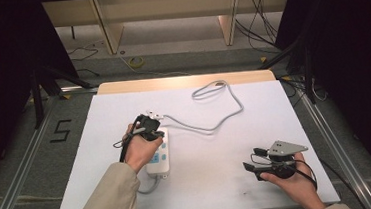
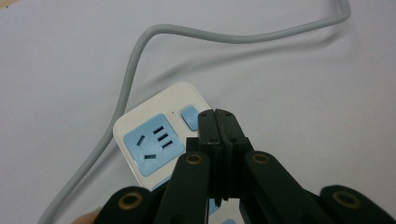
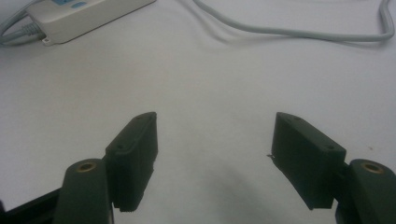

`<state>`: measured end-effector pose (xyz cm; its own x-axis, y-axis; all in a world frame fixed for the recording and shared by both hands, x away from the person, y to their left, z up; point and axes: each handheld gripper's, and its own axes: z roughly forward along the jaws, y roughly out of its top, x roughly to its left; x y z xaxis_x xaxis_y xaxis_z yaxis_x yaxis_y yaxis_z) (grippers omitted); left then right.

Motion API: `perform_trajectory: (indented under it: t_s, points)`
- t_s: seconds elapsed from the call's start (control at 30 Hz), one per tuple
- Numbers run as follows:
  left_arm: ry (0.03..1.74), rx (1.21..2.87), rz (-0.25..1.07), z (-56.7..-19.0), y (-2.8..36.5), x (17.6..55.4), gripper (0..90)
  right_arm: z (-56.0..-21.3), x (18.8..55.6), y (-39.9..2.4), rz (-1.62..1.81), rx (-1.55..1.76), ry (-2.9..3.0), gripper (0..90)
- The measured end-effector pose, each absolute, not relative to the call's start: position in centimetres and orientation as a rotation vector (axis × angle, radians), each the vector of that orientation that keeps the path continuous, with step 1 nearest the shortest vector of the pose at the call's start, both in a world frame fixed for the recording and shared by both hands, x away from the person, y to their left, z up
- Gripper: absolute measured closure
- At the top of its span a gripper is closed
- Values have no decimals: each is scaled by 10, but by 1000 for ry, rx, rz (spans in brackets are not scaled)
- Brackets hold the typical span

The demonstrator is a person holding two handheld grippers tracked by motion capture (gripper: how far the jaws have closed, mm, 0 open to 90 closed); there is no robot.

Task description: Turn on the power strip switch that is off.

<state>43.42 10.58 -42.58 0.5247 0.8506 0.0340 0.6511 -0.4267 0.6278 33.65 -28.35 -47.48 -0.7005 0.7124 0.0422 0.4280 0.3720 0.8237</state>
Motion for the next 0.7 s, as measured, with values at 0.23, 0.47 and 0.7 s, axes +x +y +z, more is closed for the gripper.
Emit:
perform_trajectory:
  t_s: [0.23,0.47,0.7]
  points:
    - [1227,2213,475,-426,106,439,898,-475,337,-283,1243,997,2317,324]
    - [1229,2222,474,-425,104,444,898,-475,337,-284,1240,997,2320,325]
    - [1233,2231,471,-426,102,448,898,-475,337,-283,1242,997,2318,325]
